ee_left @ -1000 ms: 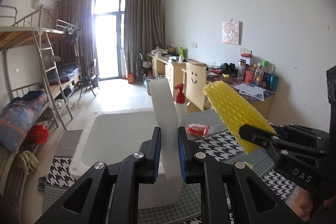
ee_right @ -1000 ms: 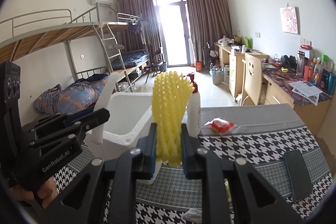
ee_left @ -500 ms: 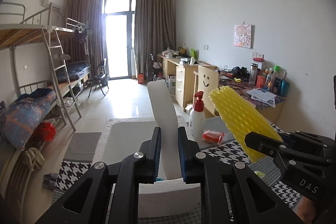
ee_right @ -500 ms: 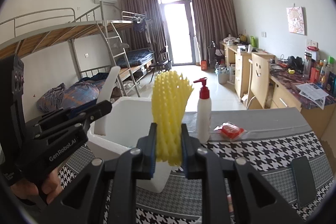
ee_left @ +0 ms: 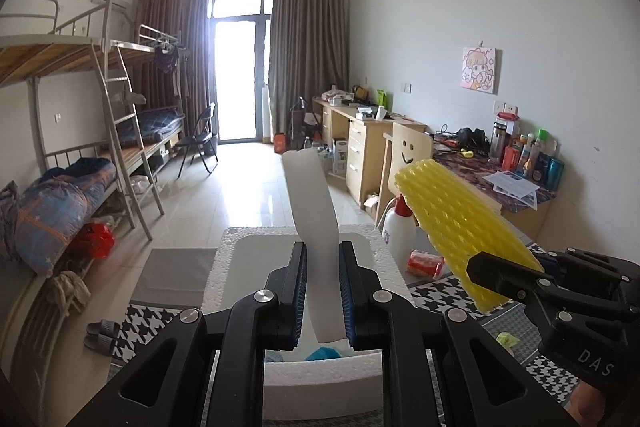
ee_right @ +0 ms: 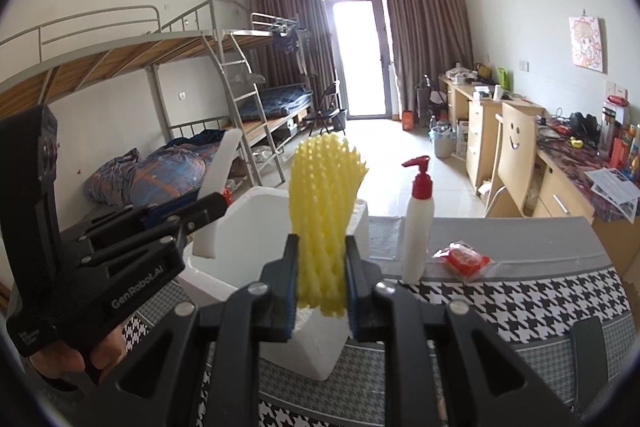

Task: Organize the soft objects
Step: 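Open the left tool to drop the white strip into the foam box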

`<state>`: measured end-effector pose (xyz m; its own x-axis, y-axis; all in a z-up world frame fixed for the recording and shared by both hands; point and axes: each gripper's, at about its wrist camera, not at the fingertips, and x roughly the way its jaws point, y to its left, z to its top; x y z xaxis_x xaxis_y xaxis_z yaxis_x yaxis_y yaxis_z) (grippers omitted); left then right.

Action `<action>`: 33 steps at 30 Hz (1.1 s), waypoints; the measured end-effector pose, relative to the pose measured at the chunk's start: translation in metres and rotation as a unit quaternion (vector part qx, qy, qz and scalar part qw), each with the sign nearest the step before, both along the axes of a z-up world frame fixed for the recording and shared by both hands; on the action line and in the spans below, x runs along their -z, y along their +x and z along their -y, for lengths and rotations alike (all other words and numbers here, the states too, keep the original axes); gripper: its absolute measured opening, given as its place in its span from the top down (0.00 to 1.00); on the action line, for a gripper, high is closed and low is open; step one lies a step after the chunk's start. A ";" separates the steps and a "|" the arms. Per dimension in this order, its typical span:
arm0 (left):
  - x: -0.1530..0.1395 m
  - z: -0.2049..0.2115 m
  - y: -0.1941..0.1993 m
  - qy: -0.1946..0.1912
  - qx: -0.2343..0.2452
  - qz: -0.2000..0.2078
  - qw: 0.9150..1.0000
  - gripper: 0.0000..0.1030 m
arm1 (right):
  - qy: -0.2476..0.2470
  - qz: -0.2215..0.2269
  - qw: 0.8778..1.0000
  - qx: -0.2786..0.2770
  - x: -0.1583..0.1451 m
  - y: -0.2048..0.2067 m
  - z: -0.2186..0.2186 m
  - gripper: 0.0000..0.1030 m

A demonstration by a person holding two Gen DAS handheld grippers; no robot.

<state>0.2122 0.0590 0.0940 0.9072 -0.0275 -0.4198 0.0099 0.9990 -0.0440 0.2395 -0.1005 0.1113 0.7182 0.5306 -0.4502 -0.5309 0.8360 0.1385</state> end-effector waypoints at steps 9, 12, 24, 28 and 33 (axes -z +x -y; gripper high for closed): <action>0.011 -0.010 0.016 -0.013 0.000 -0.028 1.000 0.84 | -0.005 -0.002 1.000 -0.007 0.002 0.010 -0.012 0.77; 0.016 -0.011 0.022 -0.008 0.002 -0.036 0.999 0.84 | -0.006 -0.005 1.000 -0.004 0.003 0.014 -0.014 0.77; 0.031 -0.015 0.043 -0.013 0.012 -0.071 0.997 0.84 | -0.019 -0.020 1.000 -0.004 0.013 0.026 -0.023 0.77; 0.034 -0.017 0.048 -0.017 0.014 -0.079 0.997 0.84 | -0.018 -0.022 1.000 -0.006 0.014 0.027 -0.023 0.77; 0.037 -0.020 0.051 -0.022 0.011 -0.087 0.996 0.81 | -0.020 -0.022 1.000 -0.006 0.016 0.029 -0.025 0.77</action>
<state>0.2634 0.0789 0.0568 0.8194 -0.0688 -0.5691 0.0203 0.9956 -0.0911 0.2687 -0.0759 0.0950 0.6908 0.5194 -0.5030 -0.5344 0.8354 0.1286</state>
